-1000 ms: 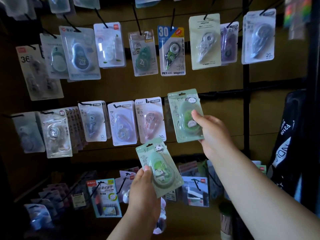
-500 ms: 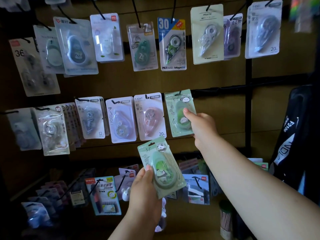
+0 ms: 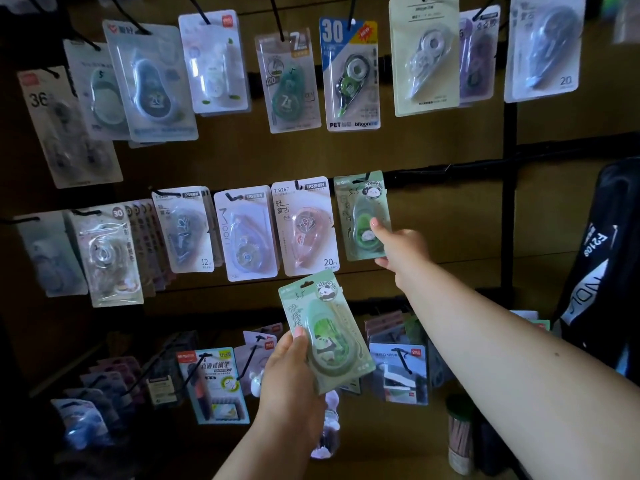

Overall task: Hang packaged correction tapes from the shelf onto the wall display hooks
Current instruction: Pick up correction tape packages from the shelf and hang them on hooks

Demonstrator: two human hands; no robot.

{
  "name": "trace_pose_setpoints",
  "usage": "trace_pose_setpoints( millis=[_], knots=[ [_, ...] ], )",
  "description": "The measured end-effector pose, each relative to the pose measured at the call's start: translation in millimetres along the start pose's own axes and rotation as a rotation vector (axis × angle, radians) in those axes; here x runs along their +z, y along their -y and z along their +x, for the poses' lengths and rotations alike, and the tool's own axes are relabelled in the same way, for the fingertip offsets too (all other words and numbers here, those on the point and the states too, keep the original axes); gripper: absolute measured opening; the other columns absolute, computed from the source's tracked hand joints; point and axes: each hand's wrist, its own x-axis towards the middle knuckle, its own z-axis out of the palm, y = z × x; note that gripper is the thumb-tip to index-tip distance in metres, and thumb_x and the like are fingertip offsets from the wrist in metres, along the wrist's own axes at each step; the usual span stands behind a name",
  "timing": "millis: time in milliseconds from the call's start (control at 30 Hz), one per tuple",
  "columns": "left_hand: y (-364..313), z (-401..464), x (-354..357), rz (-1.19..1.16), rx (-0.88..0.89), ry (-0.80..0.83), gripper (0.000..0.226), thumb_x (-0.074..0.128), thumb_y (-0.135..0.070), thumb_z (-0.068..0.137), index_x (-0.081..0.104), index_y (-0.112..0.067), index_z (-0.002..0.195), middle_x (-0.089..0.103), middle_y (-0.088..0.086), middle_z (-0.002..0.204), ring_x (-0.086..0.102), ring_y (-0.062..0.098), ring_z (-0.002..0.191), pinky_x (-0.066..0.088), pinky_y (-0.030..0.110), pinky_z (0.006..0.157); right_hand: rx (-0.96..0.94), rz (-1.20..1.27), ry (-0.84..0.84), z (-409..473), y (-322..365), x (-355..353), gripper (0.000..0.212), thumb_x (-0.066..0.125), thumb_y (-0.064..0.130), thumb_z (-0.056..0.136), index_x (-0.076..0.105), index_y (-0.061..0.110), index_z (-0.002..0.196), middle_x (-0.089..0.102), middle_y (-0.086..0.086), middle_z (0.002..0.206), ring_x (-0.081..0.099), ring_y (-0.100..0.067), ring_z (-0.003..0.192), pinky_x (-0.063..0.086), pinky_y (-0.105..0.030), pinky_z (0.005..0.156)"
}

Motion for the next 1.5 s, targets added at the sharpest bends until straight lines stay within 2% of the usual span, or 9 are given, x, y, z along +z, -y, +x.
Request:
trace_pose_setpoints(
  millis=[133,233,333,400,567,800,933,1133,1500],
  knots=[
    [1,-1,2,0.0,0.001,-0.005,0.03,0.039,-0.025,0.105,0.062,-0.01,0.118,0.073,0.018,0.109,0.07,0.034,0.101,0.05,0.059,0.096,-0.034,-0.095,-0.069,-4,-14,-13,0.06,0.066,0.049,0.083,0.052,0.006,0.122,0.058,-0.004,0.106,0.06,-0.019,0.091,0.055,-0.04,0.09],
    [-1,-5,7,-0.006,0.014,-0.003,0.03,0.039,-0.024,0.105,0.06,-0.01,0.121,0.071,0.019,0.112,0.068,0.035,0.103,0.051,0.059,0.094,-0.087,-0.139,-0.07,-29,-22,-26,0.055,0.064,0.054,0.082,0.052,0.014,0.118,0.06,-0.003,0.11,0.061,-0.023,0.1,0.054,-0.042,0.087],
    [-2,-9,13,-0.014,0.045,0.003,0.03,0.038,-0.022,0.105,0.061,-0.01,0.12,0.072,0.018,0.109,0.071,0.031,0.094,0.058,0.045,0.076,-0.104,-0.169,0.156,-72,-30,-37,0.044,0.062,0.054,0.083,0.056,0.02,0.11,0.065,0.003,0.1,0.063,-0.012,0.085,0.053,-0.033,0.072],
    [-2,-12,17,-0.012,0.065,0.02,0.03,0.037,-0.021,0.105,0.063,-0.009,0.115,0.075,0.015,0.099,0.074,0.026,0.082,0.058,0.038,0.062,-0.114,-0.198,0.304,-97,-36,-41,0.047,0.065,0.053,0.081,0.055,0.023,0.115,0.066,0.006,0.1,0.064,-0.009,0.086,0.053,-0.033,0.076],
    [-7,-24,24,-0.024,0.093,0.113,0.033,0.036,-0.021,0.106,0.066,-0.009,0.114,0.074,0.019,0.101,0.074,0.031,0.084,0.06,0.043,0.063,-0.191,-0.179,0.48,-131,-45,-45,0.058,0.076,0.028,0.078,0.044,0.036,0.126,0.067,0.014,0.104,0.067,-0.004,0.092,0.058,-0.023,0.075],
    [-16,-29,27,0.059,0.158,0.102,0.034,0.037,-0.02,0.105,0.066,-0.007,0.115,0.075,0.016,0.097,0.073,0.026,0.084,0.057,0.037,0.073,-0.296,-0.063,0.368,-130,-28,-47,0.07,0.078,0.018,0.077,0.042,0.038,0.134,0.073,0.005,0.099,0.072,-0.01,0.088,0.061,-0.036,0.074],
    [-17,-30,26,0.033,0.116,0.002,0.028,0.042,-0.021,0.103,0.064,-0.008,0.116,0.066,0.01,0.078,0.061,0.021,0.071,0.049,0.033,0.068,-0.349,0.049,0.282,-119,-5,-50,0.074,0.077,0.017,0.077,0.041,0.041,0.136,0.071,0.003,0.103,0.072,-0.009,0.086,0.061,-0.032,0.068],
    [-17,-30,25,0.067,0.092,-0.037,0.025,0.044,-0.021,0.102,0.067,-0.01,0.105,0.066,0.009,0.08,0.061,0.022,0.074,0.048,0.032,0.065,-0.426,0.101,0.227,-94,22,-48,0.073,0.077,0.014,0.078,0.043,0.034,0.139,0.073,0.0,0.102,0.073,-0.012,0.086,0.059,-0.037,0.075],
    [-6,-14,7,0.382,0.168,-0.066,0.017,0.048,-0.006,0.098,0.065,-0.01,0.099,0.066,0.014,0.088,0.059,0.025,0.076,0.046,0.03,0.062,-0.408,0.036,0.21,-72,26,-40,0.068,0.075,0.019,0.081,0.043,0.031,0.139,0.072,0.001,0.105,0.072,-0.009,0.086,0.059,-0.027,0.069]
  ],
)
